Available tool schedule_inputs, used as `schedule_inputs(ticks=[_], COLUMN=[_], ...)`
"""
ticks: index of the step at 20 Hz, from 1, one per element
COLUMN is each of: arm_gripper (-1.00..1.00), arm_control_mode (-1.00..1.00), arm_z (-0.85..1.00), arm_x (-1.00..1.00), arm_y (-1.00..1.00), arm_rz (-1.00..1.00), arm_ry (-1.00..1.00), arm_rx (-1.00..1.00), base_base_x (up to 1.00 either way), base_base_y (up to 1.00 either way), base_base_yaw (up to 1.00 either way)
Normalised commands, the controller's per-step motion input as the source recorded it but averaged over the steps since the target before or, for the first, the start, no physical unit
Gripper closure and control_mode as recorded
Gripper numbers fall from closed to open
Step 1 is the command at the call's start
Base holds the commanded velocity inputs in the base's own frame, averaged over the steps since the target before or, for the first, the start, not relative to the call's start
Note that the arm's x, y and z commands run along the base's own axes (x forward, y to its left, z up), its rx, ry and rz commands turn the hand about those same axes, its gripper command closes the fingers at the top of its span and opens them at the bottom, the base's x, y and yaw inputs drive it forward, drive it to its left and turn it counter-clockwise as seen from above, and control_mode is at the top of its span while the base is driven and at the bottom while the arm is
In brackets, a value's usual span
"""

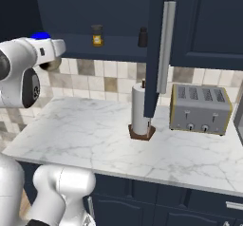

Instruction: Collect the turmeric, mayonnaise, and shaker from the cabinet and place them next to the stove.

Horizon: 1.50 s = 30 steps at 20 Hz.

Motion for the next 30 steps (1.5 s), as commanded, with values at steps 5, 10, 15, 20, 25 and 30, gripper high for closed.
schedule_inputs(ticks=[5, 10, 15, 20, 25, 30], arm_gripper=[1.00, 1.00, 1.00, 1.00, 1.00, 1.00], arm_control_mode=[-1.00, -1.00, 1.00, 1.00, 1.00, 1.00], arm_z=[-0.18, -0.38, -0.08, 0.00, 0.00, 0.00], arm_x=[-0.47, -0.40, -0.10, 0.00, 0.00, 0.00], arm_y=[-0.14, -0.01, 0.00, 0.00, 0.00, 0.00], arm_rz=[0.00, 0.00, 0.00, 0.00, 0.00, 0.00], arm_ry=[0.00, 0.00, 0.00, 0.00, 0.00, 0.00], arm_rx=[-0.03, -0.04, 0.00, 0.00, 0.00, 0.00], base_base_x=[0.00, 0.00, -0.51, -0.59, -0.35, -0.46], base_base_y=[0.00, 0.00, -0.11, -0.43, -0.74, -0.89], base_base_yaw=[0.00, 0.00, -0.03, -0.04, 0.00, 0.00])
